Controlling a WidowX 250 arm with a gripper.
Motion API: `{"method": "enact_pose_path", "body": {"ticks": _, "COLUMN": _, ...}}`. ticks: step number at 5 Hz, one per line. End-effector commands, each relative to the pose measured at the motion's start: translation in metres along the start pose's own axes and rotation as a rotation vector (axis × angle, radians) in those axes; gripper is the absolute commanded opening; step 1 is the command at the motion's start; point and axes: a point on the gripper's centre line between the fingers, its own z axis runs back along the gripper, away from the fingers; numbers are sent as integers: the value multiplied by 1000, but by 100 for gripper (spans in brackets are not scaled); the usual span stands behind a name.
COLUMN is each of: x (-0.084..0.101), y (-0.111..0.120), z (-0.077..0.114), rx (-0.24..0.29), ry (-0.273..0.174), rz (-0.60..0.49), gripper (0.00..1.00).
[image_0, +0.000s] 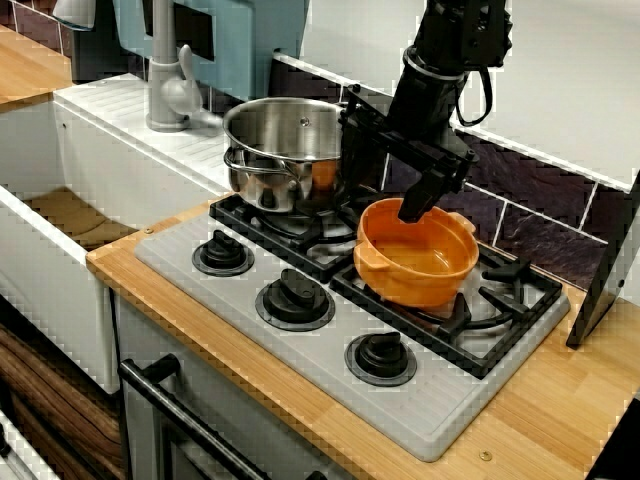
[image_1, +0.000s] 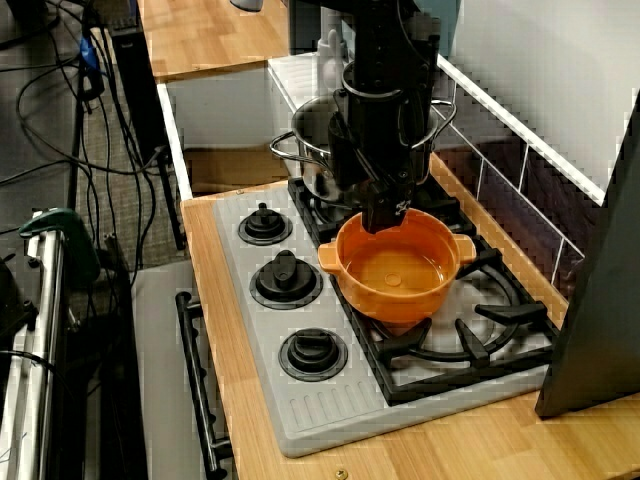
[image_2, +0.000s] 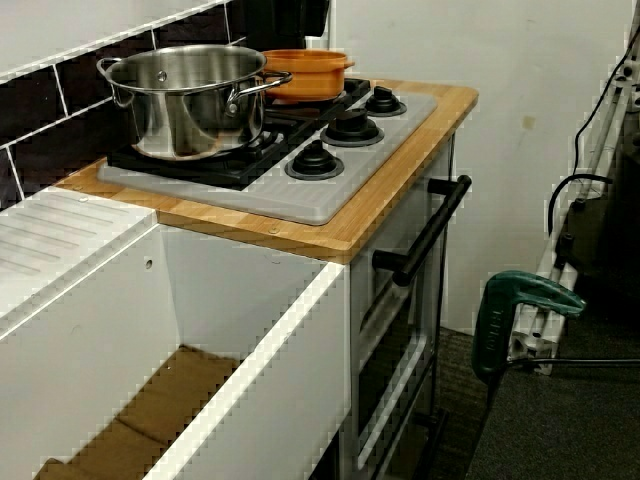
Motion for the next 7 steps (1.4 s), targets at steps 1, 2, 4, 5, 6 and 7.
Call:
{"method": "enact_pose_path", "body": {"ticks": 1, "x": 7, "y": 2, "z": 16, "rx": -21, "ry": -49, "rz": 16, "gripper": 100}}
{"method": "enact_pose_path", "body": {"ticks": 2, "x": 7, "y": 2, "z": 16, "rx": -21, "ry": -49, "rz": 16, "gripper": 100}}
{"method": "enact_pose_path", "body": {"ticks": 4, "x": 21, "y": -11, "z": -16, "rx": 8, "ry": -15, "rz": 27, "gripper": 100}}
{"method": "enact_pose_path", "body": {"ticks": 5, "x": 22, "y": -12, "z": -22, "rx": 14, "ry": -2, "rz": 36, "gripper": 100}}
{"method": "enact_pose_path", "body": {"ticks": 6, "x": 22, "y": -10, "z": -23, "rx": 15, "ry": 2, "rz": 37, "gripper": 100}}
{"method": "enact_pose_path", "body": {"ticks": 7, "x": 22, "y": -10, "z": -23, "rx": -10, "ry": 6, "rz": 8, "gripper": 0}}
